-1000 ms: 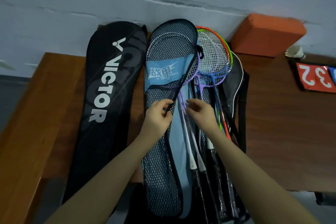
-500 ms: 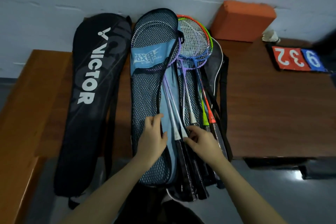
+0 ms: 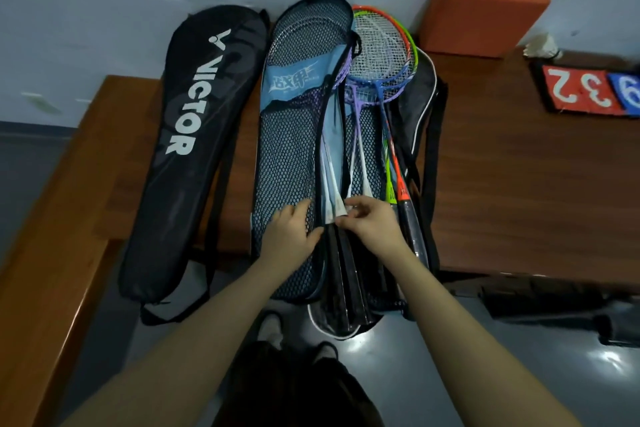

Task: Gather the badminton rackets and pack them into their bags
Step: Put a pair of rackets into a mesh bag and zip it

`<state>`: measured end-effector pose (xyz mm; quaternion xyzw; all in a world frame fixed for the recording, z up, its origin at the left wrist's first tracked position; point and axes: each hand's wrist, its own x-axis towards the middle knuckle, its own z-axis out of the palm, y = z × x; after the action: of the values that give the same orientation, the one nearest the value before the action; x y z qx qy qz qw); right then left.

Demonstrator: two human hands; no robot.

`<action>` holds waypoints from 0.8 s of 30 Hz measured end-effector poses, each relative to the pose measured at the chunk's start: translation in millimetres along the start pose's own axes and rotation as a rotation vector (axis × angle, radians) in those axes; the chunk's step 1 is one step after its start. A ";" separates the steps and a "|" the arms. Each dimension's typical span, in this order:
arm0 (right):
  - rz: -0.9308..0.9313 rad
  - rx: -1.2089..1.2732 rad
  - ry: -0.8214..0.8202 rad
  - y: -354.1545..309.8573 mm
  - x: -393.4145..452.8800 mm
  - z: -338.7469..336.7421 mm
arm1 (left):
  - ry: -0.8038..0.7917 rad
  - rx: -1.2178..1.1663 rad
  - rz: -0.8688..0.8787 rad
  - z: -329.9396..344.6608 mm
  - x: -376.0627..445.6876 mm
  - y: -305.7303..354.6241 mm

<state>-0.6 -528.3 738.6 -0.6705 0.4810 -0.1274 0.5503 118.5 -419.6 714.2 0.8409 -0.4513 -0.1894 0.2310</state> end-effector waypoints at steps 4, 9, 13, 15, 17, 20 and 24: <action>-0.023 -0.043 0.027 1.3 -4.3 -4.1 | -0.024 -0.042 0.061 13.0 5.1 -0.8; -0.109 -0.306 0.070 -1.6 -10.1 -5.0 | -0.027 -0.153 0.071 13.9 16.6 -1.8; -0.076 -0.387 0.051 -2.7 -13.4 -4.5 | -0.037 -0.394 0.046 -2.8 17.2 2.8; -0.051 -0.405 0.023 -4.7 -16.3 -3.2 | -0.017 -0.486 0.058 -17.8 11.7 3.8; -0.015 -0.433 -0.007 -6.7 -19.4 -0.8 | 0.002 -0.543 0.032 -31.6 7.9 1.8; -0.040 -0.436 0.029 -8.0 -20.5 4.2 | 0.004 -0.571 0.006 -42.5 1.8 -1.5; -0.143 -0.468 0.099 -15.0 -21.2 16.7 | -0.007 -0.738 -0.070 -48.7 -8.2 0.1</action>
<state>8.0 -502.3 753.0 -0.8049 0.4752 -0.0836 0.3454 139.9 -402.2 755.2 0.7153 -0.3243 -0.3499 0.5106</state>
